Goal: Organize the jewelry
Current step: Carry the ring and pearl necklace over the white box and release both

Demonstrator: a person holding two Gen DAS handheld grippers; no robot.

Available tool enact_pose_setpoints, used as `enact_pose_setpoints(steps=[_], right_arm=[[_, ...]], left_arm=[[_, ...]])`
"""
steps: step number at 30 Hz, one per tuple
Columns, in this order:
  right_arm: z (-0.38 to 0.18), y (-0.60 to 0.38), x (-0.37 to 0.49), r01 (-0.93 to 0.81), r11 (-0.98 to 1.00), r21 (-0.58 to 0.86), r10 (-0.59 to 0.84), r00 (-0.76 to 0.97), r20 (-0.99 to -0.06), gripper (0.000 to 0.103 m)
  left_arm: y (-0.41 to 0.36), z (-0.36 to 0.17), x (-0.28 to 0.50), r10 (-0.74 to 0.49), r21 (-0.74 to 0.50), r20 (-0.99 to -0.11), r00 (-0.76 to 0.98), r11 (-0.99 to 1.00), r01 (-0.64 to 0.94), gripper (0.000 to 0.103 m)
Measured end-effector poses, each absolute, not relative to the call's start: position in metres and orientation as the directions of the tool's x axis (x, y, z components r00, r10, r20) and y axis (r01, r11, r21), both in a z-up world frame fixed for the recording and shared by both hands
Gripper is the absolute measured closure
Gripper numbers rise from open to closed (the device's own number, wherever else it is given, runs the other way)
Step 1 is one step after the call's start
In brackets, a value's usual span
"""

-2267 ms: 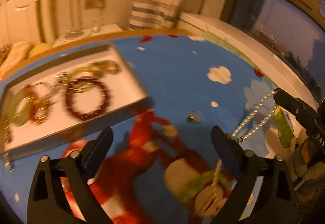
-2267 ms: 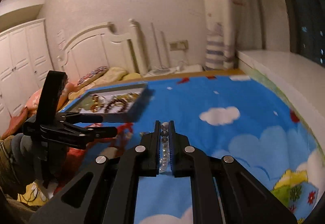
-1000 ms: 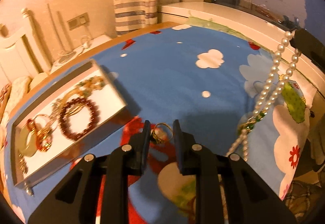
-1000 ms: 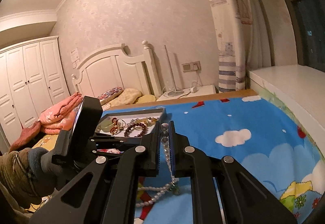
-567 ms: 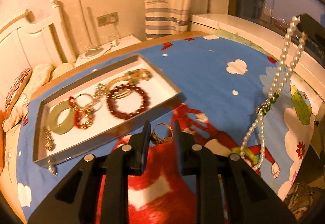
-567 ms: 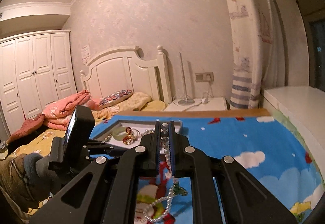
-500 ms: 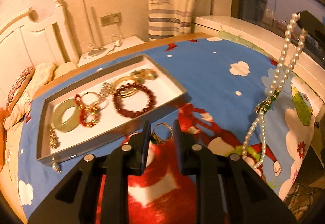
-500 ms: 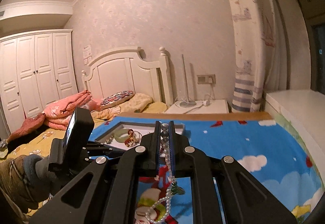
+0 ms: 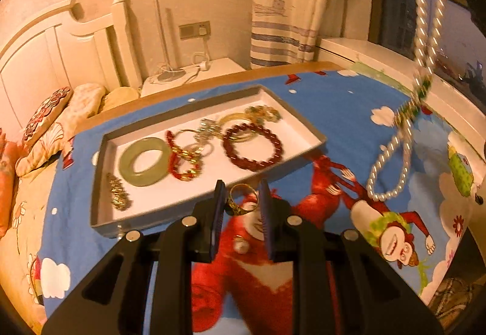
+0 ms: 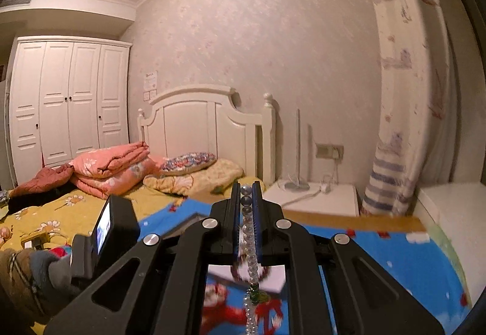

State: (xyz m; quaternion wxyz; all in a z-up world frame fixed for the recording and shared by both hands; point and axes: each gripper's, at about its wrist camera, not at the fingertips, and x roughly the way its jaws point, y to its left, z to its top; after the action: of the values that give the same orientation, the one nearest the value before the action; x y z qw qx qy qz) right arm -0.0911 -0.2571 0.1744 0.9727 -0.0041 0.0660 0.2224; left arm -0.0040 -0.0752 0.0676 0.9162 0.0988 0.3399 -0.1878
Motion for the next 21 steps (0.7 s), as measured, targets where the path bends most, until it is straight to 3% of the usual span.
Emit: enact_pose_setpoints(steps=[8, 21], right_arm=[[0.200, -0.220, -0.027, -0.488, 0.872, 0.020, 0.488, 0.868, -0.094, 0.094], [0.204, -0.141, 0.070, -0.534, 0.844, 0.054, 0.535, 0.830, -0.159, 0.094]], left_arm=[[-0.038, 0.082, 0.033, -0.271, -0.033, -0.653, 0.707, 0.943, 0.330, 0.081], [-0.014, 0.060, 0.078, -0.236, -0.112, -0.689, 0.685, 0.969, 0.221, 0.081]])
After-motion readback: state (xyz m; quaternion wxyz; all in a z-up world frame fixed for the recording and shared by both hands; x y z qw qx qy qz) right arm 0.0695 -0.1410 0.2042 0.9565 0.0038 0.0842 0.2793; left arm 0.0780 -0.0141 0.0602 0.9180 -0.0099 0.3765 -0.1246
